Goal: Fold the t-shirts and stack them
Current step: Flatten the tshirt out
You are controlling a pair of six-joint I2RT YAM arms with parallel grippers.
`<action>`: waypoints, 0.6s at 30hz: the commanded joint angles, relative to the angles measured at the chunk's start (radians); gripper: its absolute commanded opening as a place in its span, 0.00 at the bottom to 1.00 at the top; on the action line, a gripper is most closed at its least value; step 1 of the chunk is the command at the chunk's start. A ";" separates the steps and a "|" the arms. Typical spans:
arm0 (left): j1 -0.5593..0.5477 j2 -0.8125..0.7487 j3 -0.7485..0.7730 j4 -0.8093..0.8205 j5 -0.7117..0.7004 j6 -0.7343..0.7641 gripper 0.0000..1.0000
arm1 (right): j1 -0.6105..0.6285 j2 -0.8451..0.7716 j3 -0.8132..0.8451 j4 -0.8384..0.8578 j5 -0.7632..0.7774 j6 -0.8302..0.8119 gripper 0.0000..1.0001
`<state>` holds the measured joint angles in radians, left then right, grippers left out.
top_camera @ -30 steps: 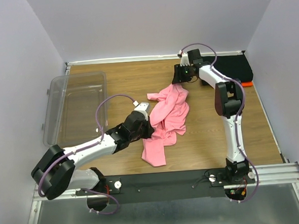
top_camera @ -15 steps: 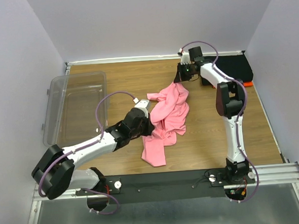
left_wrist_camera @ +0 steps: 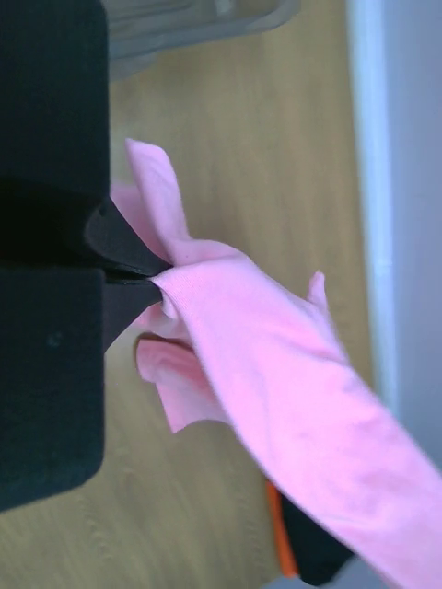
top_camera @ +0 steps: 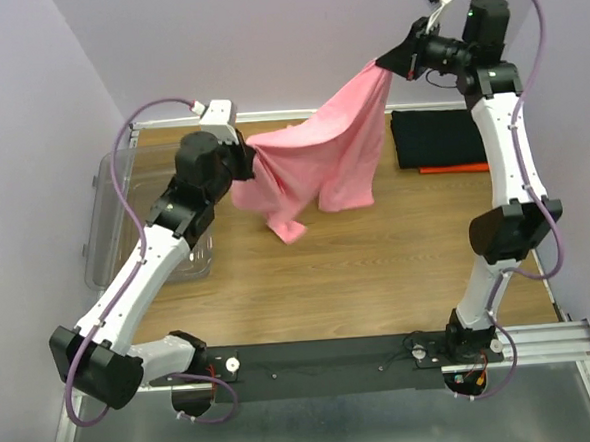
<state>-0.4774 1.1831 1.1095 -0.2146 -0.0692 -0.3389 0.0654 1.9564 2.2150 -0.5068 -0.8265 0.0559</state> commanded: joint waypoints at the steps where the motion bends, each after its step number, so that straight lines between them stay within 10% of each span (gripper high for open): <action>1: 0.019 0.026 0.185 -0.023 0.002 0.127 0.00 | -0.009 -0.048 0.080 -0.012 -0.132 0.018 0.01; 9: 0.034 0.021 0.362 0.084 0.063 0.221 0.00 | -0.050 -0.174 0.218 -0.006 -0.128 -0.047 0.00; 14: 0.034 -0.051 0.129 0.074 0.247 0.204 0.00 | -0.061 -0.431 -0.183 -0.016 -0.261 -0.249 0.00; 18: 0.031 -0.208 -0.268 0.057 0.469 0.051 0.00 | -0.061 -0.771 -0.721 -0.221 -0.224 -0.739 0.00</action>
<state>-0.4454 1.0660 1.1137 -0.1078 0.1463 -0.1703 0.0029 1.3968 1.8111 -0.5213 -1.0119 -0.2409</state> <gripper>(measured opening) 0.009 0.013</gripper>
